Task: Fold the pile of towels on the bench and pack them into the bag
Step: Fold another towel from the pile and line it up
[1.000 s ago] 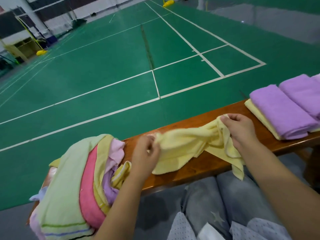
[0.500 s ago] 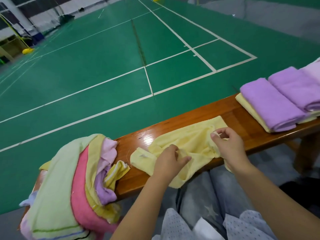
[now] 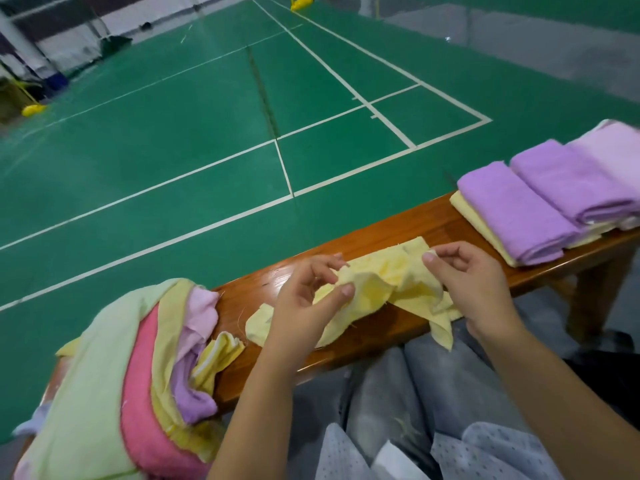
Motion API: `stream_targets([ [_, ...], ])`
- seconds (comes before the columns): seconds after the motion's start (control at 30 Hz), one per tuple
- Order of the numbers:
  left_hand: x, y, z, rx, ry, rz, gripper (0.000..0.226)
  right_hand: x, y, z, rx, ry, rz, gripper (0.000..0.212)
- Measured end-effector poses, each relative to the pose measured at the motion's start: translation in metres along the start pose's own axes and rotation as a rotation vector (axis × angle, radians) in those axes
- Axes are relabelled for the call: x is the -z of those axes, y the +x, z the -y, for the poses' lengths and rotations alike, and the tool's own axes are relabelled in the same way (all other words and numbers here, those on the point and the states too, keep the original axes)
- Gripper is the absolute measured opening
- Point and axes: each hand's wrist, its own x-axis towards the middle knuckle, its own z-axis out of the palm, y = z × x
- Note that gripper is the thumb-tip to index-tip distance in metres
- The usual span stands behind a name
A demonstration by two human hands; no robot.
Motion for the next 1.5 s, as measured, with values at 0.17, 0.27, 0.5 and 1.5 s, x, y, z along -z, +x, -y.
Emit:
stream_targets([
  [0.17, -0.019, 0.003, -0.022, -0.202, 0.335, 0.053, 0.018, -0.005, -0.023, 0.027, 0.086, 0.011, 0.198, 0.008],
  [0.27, -0.028, 0.003, -0.022, -0.346, 0.466, 0.052, 0.016, -0.002, -0.033, 0.036, 0.146, 0.053, 0.278, 0.009],
  [0.5, -0.032, 0.0, -0.017, -0.359, 0.469, 0.043, 0.019, 0.004, -0.038, 0.041, 0.181, 0.078, 0.433, 0.01],
  [1.5, 0.069, 0.047, 0.006, 0.249, 1.739, 0.348, 0.019, 0.058, 0.026, -0.003, -0.079, 0.302, -0.07, 0.02],
])
